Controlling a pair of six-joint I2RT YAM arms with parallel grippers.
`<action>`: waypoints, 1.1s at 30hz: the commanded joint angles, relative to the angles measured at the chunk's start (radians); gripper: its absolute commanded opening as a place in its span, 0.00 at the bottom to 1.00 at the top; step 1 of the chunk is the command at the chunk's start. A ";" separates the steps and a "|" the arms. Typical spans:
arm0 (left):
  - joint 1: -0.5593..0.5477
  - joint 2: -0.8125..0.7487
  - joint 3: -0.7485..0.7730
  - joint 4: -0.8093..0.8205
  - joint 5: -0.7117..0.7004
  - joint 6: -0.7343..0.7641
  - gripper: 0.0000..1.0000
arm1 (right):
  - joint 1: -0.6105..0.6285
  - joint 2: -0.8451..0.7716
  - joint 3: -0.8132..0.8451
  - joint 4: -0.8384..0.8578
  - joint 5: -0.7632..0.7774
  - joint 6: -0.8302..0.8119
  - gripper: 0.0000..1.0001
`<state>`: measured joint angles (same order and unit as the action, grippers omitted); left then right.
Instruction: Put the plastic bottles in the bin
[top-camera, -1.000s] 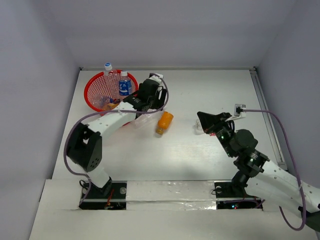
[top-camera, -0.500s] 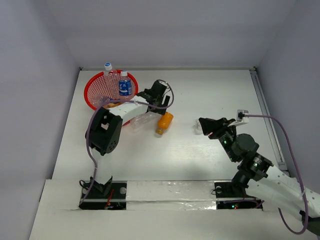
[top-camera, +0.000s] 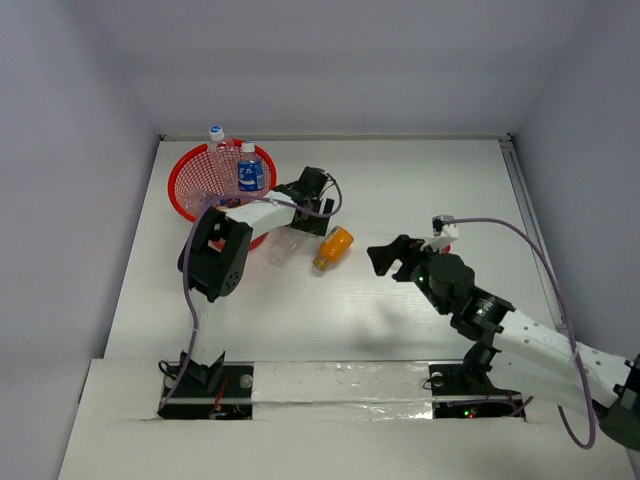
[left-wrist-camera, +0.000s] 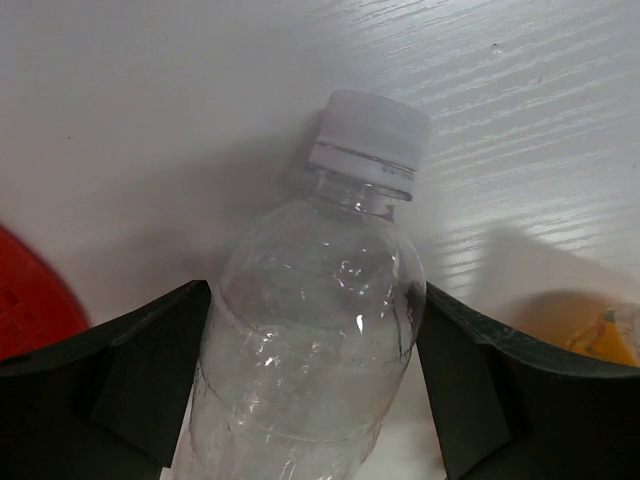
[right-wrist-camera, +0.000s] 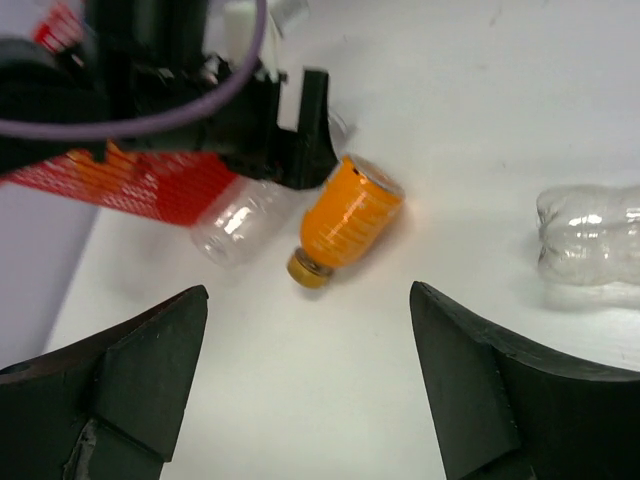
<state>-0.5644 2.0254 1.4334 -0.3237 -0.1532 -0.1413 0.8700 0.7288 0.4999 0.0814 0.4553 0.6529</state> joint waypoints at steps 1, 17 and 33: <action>0.011 -0.020 0.022 -0.012 0.029 -0.021 0.78 | -0.005 0.081 0.042 0.043 -0.053 0.034 0.88; 0.011 -0.352 -0.088 0.060 0.171 -0.090 0.51 | -0.052 0.638 0.203 0.198 -0.099 0.128 0.98; 0.236 -0.869 0.012 0.135 0.256 -0.188 0.52 | -0.134 1.054 0.503 0.158 -0.268 0.129 1.00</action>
<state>-0.3927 1.2259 1.4036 -0.2481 0.1341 -0.2951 0.7406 1.7611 0.9363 0.2173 0.2325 0.7757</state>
